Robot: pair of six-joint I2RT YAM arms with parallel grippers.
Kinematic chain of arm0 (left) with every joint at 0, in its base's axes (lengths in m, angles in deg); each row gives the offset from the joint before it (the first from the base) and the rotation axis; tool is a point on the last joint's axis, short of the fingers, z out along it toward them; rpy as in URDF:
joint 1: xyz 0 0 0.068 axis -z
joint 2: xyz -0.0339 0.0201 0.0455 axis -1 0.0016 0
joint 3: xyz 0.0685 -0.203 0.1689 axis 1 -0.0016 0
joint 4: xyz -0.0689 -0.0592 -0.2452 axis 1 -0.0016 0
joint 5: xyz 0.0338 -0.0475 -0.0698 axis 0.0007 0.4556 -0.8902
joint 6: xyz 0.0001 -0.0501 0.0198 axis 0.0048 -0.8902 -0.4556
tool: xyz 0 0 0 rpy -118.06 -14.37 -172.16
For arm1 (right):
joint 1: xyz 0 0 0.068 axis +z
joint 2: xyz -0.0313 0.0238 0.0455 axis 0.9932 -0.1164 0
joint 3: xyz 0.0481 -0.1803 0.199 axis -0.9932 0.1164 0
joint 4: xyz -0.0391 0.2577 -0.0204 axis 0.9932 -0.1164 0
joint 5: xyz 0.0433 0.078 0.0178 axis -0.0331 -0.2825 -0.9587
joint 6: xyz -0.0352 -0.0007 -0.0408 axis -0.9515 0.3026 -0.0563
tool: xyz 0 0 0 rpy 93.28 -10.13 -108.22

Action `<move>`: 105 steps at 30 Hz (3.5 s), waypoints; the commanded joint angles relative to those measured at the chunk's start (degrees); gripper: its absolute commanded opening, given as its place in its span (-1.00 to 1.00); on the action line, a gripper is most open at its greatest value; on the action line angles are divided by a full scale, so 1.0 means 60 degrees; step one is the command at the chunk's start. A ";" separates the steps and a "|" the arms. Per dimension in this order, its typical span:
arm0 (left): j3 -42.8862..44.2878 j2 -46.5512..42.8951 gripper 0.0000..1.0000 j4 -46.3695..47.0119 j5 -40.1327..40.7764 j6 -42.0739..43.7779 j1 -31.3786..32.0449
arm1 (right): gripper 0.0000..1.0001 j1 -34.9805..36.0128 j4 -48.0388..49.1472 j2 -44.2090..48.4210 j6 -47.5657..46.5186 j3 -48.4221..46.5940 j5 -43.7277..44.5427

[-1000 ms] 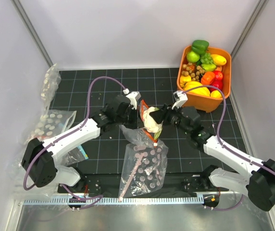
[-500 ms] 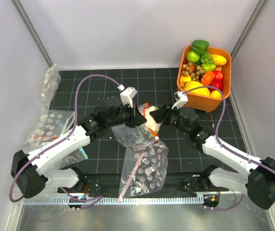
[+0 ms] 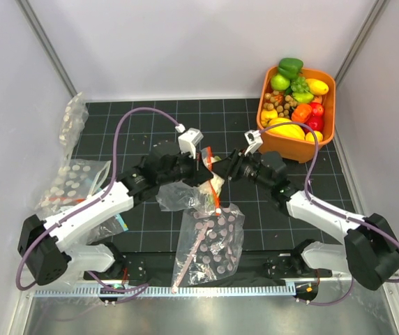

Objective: Place the food in the zip-top bag and seal the zipper
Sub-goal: Place the fake vegetable in the zipper food storage bag.

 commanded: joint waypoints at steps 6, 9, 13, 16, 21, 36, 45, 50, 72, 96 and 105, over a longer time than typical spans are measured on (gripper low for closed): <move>-0.0562 -0.0964 -1.00 0.1204 0.0296 0.0558 0.0003 | -0.98 -0.0649 0.2637 -0.1497 0.2176 -0.0358 -0.2364; -0.0387 -0.0613 -1.00 0.1117 0.0034 0.0646 0.0032 | -0.98 -0.0854 0.2462 -0.1176 0.2118 -0.0255 -0.2248; -0.0196 -0.0188 -1.00 0.0984 0.0308 0.0967 0.0207 | -0.98 -0.1409 0.2445 -0.0619 0.2497 -0.0079 -0.2364; -0.0108 0.0163 -0.99 0.0984 0.1579 0.1714 0.0822 | -0.98 -0.1732 0.2928 -0.0545 0.3243 -0.0021 -0.2935; -0.0356 0.0267 -1.00 0.1788 0.2186 0.2329 0.1218 | -0.98 -0.1924 0.2973 -0.1318 0.3947 -0.0138 -0.3330; -0.1953 -0.0392 -1.00 0.4542 0.1414 0.2960 0.1248 | -0.98 -0.1045 0.1702 -0.0649 0.2179 -0.0401 -0.2410; -0.3080 -0.1300 -1.00 0.6286 0.0941 0.2711 0.1248 | -0.89 -0.0225 -0.0381 -0.0354 0.0462 -0.0943 -0.1206; -0.3506 -0.1535 -1.00 0.6814 0.1671 0.2580 0.1248 | -0.49 -0.0210 -0.0833 -0.0048 0.0082 -0.0929 -0.0638; -0.1734 0.2009 -1.00 0.4925 0.2275 0.2067 0.0750 | -0.98 -0.0342 -0.2871 -0.0414 0.0153 -0.1178 0.2379; -0.2378 0.2112 -0.99 0.6961 -0.1226 0.2213 0.0823 | -0.98 -0.1645 0.2486 -0.2640 0.3874 -0.0255 -0.2772; -0.3360 0.1029 -1.00 0.8402 -0.1072 0.1246 0.0633 | -0.98 -0.2143 0.3251 -0.1923 0.4373 0.0140 -0.3038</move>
